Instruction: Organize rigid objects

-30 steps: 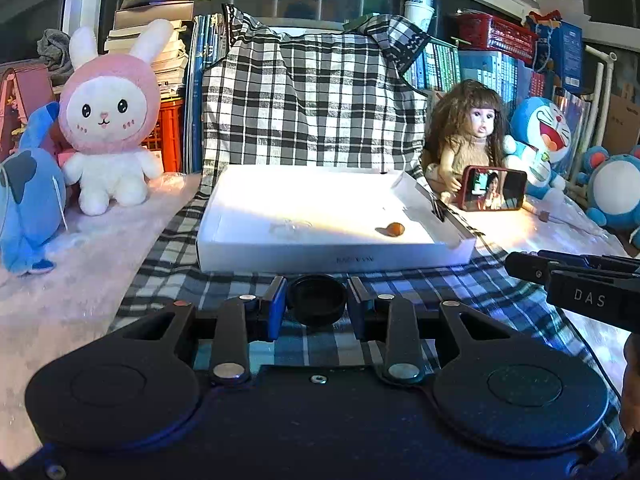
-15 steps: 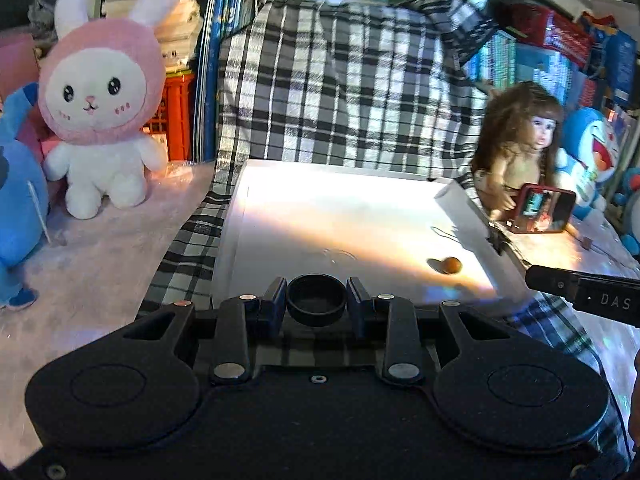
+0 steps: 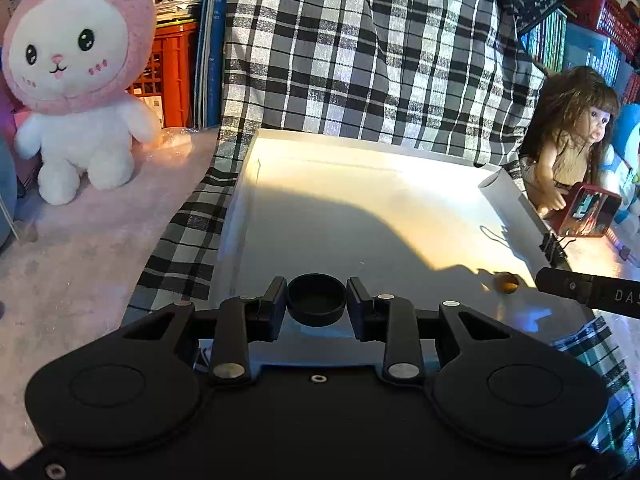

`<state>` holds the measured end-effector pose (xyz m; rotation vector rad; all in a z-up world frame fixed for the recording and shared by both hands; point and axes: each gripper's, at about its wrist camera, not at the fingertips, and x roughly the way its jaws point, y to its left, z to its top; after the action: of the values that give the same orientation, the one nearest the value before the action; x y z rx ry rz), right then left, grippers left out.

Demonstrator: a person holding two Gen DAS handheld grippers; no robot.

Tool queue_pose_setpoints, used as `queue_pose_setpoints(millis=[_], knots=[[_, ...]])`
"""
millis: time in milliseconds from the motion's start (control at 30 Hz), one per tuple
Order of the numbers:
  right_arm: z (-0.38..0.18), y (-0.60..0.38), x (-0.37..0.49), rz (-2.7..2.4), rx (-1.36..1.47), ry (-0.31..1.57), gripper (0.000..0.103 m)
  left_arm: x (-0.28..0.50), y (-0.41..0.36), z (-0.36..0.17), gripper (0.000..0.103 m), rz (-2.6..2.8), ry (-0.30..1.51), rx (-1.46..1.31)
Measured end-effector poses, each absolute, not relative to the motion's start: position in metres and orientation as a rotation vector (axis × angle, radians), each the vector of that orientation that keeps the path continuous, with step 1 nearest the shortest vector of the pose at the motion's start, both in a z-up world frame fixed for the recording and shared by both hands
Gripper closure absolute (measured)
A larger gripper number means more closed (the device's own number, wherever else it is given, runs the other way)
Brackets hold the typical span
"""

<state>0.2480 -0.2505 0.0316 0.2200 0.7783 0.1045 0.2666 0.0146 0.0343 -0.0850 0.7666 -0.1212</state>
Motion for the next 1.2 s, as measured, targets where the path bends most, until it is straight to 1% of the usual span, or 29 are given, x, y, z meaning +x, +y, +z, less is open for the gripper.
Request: queue_pose_setpoints(millis=[500, 800, 1100, 1167, 1200], knots=[[0.02, -0.244, 0.265, 0.103, 0.24, 0.789, 0.058, 0.287, 0.01, 0.024, 0.072, -0.099, 0.767, -0.067], [0.017, -0.246, 0.266, 0.111, 0.272, 0.778, 0.056, 0.288, 0.008, 0.021, 0.072, -0.096, 0.746, -0.043], [0.016, -0.247, 0.265, 0.117, 0.278, 0.768, 0.056, 0.286, 0.006, 0.02, 0.071, -0.098, 0.728, -0.021], [0.016, -0.246, 0.264, 0.119, 0.28, 0.766, 0.05, 0.286, 0.006, 0.02, 0.067, -0.101, 0.729, -0.02], [0.016, -0.246, 0.264, 0.12, 0.281, 0.763, 0.042, 0.285, 0.006, 0.021, 0.066, -0.108, 0.73, -0.022]])
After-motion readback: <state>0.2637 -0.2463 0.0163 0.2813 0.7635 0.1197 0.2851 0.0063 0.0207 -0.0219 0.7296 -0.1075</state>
